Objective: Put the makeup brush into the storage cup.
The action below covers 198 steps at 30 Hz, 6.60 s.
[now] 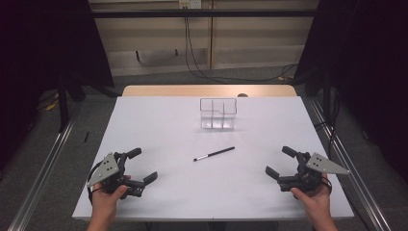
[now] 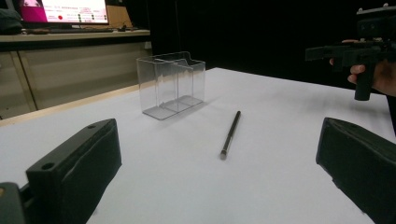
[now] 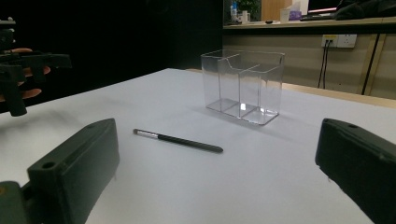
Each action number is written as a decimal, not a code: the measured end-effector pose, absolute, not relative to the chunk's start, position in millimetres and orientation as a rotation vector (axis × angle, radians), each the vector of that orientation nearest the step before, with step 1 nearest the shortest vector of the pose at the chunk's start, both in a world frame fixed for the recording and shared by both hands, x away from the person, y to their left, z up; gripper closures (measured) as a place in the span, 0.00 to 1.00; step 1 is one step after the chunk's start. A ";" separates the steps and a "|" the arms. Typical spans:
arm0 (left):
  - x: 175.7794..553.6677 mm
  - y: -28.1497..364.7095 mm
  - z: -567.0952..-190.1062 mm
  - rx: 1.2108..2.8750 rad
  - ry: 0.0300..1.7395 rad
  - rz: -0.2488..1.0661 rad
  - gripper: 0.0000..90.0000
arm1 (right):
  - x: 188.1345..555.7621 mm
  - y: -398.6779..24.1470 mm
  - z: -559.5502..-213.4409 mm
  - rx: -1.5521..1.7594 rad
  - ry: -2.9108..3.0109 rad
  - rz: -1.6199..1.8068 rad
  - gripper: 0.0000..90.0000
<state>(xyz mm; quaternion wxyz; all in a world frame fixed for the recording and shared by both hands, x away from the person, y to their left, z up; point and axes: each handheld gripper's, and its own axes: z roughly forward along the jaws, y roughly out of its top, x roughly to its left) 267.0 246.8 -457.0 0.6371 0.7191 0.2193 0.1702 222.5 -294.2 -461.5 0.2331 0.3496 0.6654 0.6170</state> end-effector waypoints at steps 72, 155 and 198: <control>268.1 245.0 -457.9 1.655 0.516 0.379 0.00 | 261.6 -239.8 -447.8 0.874 1.949 1.688 0.00; 272.4 247.9 -462.2 1.653 0.536 0.351 0.00 | 344.9 -158.4 -455.8 0.859 2.105 1.710 0.00; 274.2 247.8 -463.5 1.653 0.539 0.339 0.00 | 375.2 -131.6 -458.9 0.874 2.684 1.087 0.01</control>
